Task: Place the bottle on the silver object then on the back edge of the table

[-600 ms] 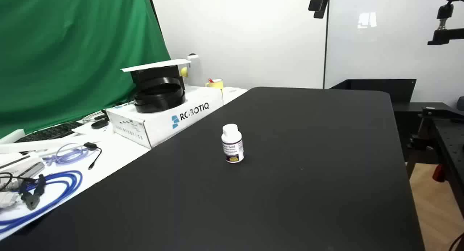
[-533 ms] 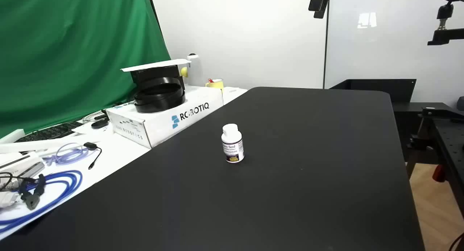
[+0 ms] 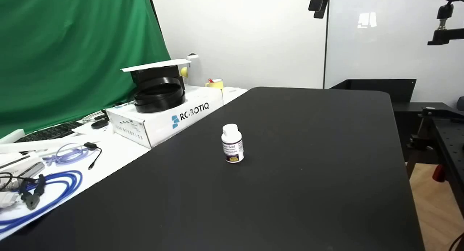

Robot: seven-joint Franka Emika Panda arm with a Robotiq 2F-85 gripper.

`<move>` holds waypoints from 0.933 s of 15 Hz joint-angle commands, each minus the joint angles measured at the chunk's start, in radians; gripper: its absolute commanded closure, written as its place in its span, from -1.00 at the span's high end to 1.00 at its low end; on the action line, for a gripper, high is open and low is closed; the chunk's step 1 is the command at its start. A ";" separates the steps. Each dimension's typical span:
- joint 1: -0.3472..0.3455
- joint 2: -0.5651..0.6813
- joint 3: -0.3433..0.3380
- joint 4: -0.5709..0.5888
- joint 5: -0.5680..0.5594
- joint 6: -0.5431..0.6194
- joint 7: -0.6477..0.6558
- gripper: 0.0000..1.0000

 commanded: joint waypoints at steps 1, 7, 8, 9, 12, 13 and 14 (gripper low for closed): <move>-0.016 0.002 0.016 0.001 0.010 -0.002 -0.007 1.00; -0.007 0.186 0.073 0.136 -0.047 0.064 0.007 1.00; -0.003 0.226 0.082 0.170 -0.053 0.063 0.000 1.00; -0.001 0.283 0.093 0.213 -0.056 0.067 -0.002 1.00; -0.009 0.437 0.136 0.347 -0.090 0.052 0.006 1.00; -0.012 0.481 0.150 0.388 -0.097 0.043 0.010 1.00; -0.012 0.525 0.164 0.430 -0.092 0.026 0.008 1.00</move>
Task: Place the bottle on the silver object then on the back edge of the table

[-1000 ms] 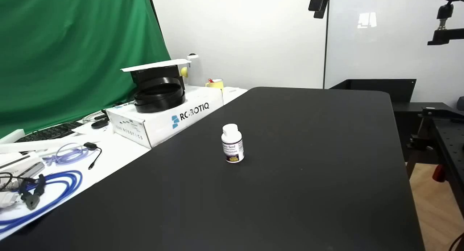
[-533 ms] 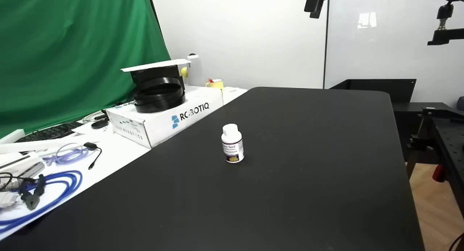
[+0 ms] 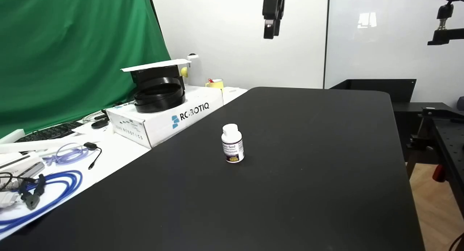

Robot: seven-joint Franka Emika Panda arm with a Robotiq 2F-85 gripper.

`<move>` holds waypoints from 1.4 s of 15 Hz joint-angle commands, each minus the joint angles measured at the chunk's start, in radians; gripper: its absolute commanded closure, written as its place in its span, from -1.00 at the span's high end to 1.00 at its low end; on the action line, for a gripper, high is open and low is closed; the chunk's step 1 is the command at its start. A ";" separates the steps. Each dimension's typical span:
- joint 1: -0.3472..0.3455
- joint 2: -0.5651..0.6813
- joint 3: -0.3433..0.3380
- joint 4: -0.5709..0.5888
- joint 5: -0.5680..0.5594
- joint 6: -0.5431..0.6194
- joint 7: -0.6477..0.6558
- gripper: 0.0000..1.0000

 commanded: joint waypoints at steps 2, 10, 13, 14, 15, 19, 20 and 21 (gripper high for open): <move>-0.012 0.223 0.067 0.218 -0.019 -0.051 0.014 1.00; -0.010 0.355 0.161 0.272 -0.049 -0.017 0.040 1.00; -0.030 0.376 0.191 0.255 0.011 0.036 -0.010 1.00; -0.037 0.389 0.200 0.258 0.035 0.058 -0.019 1.00; -0.040 0.403 0.204 0.266 0.043 0.067 -0.012 1.00; -0.047 0.402 0.215 0.253 0.048 0.052 -0.016 1.00; -0.050 0.403 0.217 0.253 0.050 0.052 -0.018 1.00; -0.051 0.403 0.218 0.254 0.051 0.052 -0.019 1.00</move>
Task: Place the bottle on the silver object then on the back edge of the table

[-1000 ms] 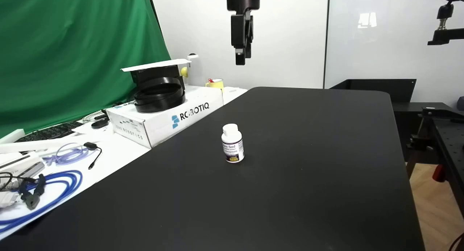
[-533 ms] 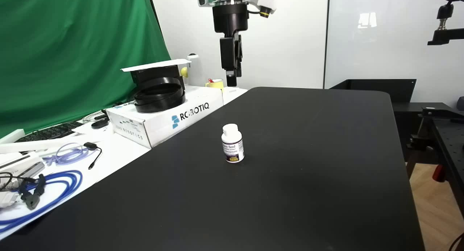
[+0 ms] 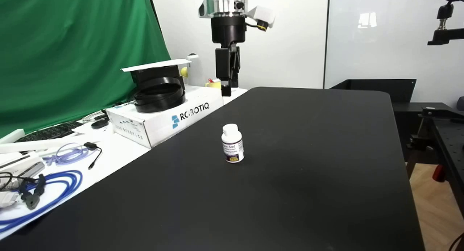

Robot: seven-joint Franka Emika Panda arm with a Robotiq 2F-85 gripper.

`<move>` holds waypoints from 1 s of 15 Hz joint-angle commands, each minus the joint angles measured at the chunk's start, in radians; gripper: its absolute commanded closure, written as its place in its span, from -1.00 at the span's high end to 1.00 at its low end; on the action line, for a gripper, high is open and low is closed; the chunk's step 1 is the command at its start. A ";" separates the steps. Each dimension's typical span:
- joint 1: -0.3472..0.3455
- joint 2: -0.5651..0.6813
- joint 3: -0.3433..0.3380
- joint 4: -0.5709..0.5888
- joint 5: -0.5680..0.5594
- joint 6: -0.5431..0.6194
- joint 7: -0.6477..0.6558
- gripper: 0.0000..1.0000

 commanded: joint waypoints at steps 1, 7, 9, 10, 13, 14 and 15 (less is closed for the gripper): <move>-0.013 0.000 0.013 0.002 -0.006 -0.002 0.005 1.00; -0.024 0.047 0.037 -0.007 0.032 0.075 -0.017 1.00; -0.029 0.070 0.046 -0.013 0.037 0.110 -0.014 1.00; -0.031 0.081 0.049 -0.015 0.033 0.124 -0.014 1.00; -0.032 0.111 0.044 -0.017 0.004 0.151 -0.003 1.00; -0.034 0.118 0.045 -0.019 0.003 0.157 -0.003 1.00; -0.037 0.124 0.047 -0.021 0.002 0.163 -0.004 1.00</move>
